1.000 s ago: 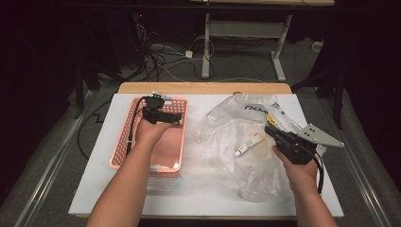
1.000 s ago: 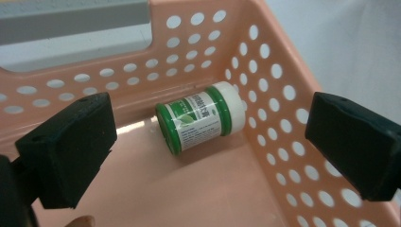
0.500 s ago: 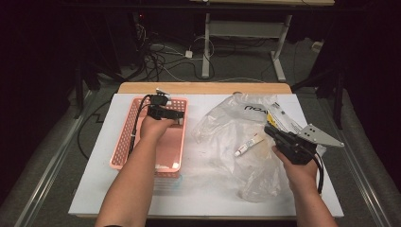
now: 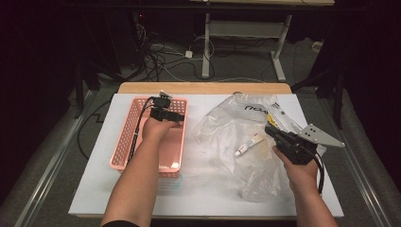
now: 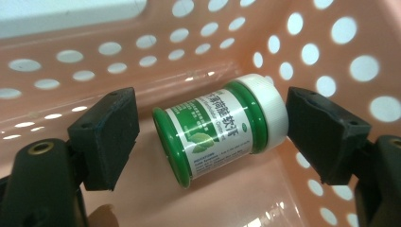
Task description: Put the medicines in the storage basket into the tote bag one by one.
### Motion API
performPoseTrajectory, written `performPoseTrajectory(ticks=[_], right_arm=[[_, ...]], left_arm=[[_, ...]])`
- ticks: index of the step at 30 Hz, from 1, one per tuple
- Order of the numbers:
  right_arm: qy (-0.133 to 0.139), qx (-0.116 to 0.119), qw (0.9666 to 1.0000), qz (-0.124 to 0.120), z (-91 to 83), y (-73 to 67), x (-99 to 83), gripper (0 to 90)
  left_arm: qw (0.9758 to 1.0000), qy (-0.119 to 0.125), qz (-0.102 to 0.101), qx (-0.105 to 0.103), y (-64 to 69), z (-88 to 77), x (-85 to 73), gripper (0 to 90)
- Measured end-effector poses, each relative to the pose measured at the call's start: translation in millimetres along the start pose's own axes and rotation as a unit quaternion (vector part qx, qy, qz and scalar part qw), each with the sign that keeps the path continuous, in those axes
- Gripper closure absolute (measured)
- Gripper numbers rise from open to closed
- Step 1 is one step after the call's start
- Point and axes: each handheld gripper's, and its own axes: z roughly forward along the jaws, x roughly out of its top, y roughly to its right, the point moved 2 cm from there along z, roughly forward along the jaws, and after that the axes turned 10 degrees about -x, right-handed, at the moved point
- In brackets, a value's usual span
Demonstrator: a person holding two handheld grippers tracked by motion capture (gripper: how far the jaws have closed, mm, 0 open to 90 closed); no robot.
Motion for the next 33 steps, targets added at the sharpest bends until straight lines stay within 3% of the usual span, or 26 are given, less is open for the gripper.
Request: performPoseTrajectory(ticks=[5,22,29,33], right_arm=[[0.0,0.0,1.0,-0.002,0.2,-0.5,-0.3,90.0],[0.0,0.0,1.0,-0.002,-0.1,-1.4,-0.1,90.0],[-0.001,0.0,1.0,0.0,-0.5,-1.7,0.1,90.0],[-0.001,0.0,1.0,-0.002,-0.7,-0.6,-0.1,90.0]], left_arm=[[0.9999,0.0,0.007,0.012,0.4,1.4,0.3,23.6],[0.9997,-0.006,-0.004,0.023,1.7,4.1,-0.8,24.3],[0.9993,-0.016,0.005,0.034,4.5,3.5,-0.9,24.7],[0.9994,-0.014,-0.003,0.031,4.0,0.2,-2.0,24.7]])
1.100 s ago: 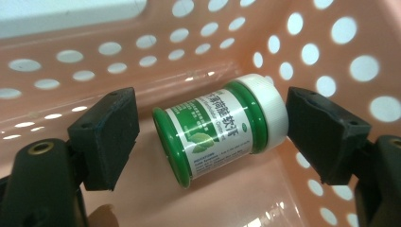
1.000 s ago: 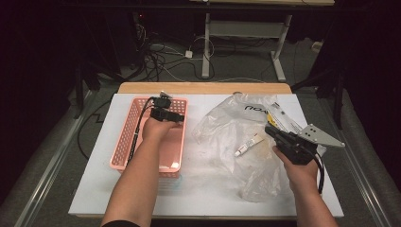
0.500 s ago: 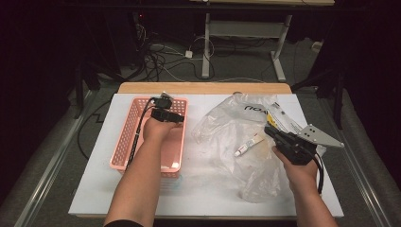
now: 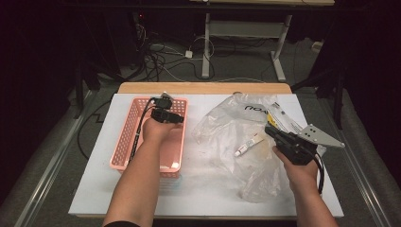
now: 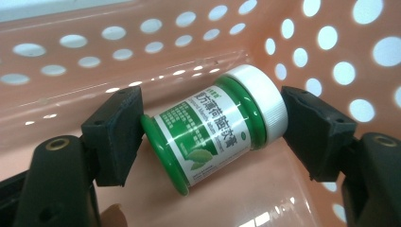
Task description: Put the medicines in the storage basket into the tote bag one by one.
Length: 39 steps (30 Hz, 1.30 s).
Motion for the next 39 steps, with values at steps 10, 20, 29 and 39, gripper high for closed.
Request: performPoseTrajectory(ticks=[10,20,29,39], right_arm=[[0.001,0.0,1.0,0.0,-0.3,-0.8,0.7,90.0],[0.003,0.001,1.0,-0.008,0.8,-1.7,0.9,90.0],[-0.001,0.004,1.0,-0.006,2.4,-6.4,0.4,90.0],[0.0,0.004,1.0,-0.009,1.5,-6.9,1.0,90.0]], left_arm=[[0.9998,0.015,0.008,-0.009,5.2,-21.2,-5.8,24.6],[0.9987,0.037,0.027,-0.02,15.9,-46.2,-25.9,24.6],[0.9978,0.048,0.042,-0.018,24.3,-68.9,-43.6,24.6],[0.9943,0.074,0.07,-0.03,44.8,-95.7,-73.9,24.6]])
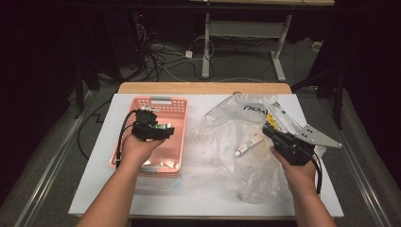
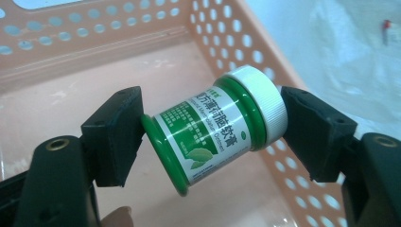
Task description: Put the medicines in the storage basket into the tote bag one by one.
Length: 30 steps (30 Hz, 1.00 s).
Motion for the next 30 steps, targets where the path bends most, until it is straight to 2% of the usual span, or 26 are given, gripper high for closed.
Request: performPoseTrajectory(ticks=[6,13,23,30], right_arm=[[-0.001,0.0,1.0,-0.003,0.7,-0.4,-0.7,90.0],[-0.003,0.0,1.0,-0.002,0.9,-0.8,-1.1,90.0],[-0.005,-0.001,1.0,-0.005,2.0,-2.5,-2.1,90.0],[-0.008,0.002,0.9999,-0.01,3.3,-3.5,-3.3,90.0]], left_arm=[[0.9995,0.012,0.03,0.007,18.3,-12.3,-10.4,24.6],[0.9981,0.038,0.049,0.005,35.1,-17.0,-26.9,24.6],[0.9963,0.067,0.052,-0.013,48.6,-16.5,-51.0,24.6],[0.9953,0.072,0.065,-0.006,53.0,-16.0,-58.9,24.6]])
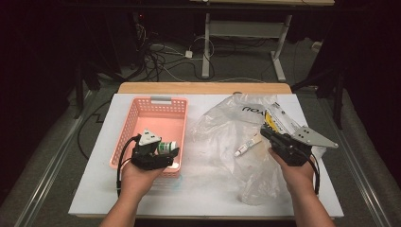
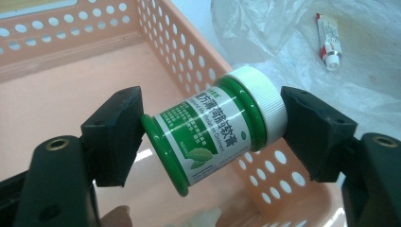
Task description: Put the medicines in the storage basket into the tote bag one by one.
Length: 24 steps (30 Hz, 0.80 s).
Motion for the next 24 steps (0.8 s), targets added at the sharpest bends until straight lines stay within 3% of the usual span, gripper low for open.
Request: performPoseTrajectory(ticks=[4,12,24], right_arm=[[0.0,-0.001,1.0,0.002,-0.3,0.5,-0.2,90.0],[0.002,0.0,1.0,0.003,-1.5,0.5,0.2,90.0],[0.0,0.001,1.0,0.002,-0.5,1.1,-0.7,90.0]], left_arm=[[1.0,-0.003,-0.001,0.0,-0.5,2.5,-5.4,24.6],[0.9997,0.008,0.02,0.007,6.7,2.1,-5.3,24.6],[0.9985,0.038,0.034,-0.019,21.4,-2.0,4.7,24.6]])
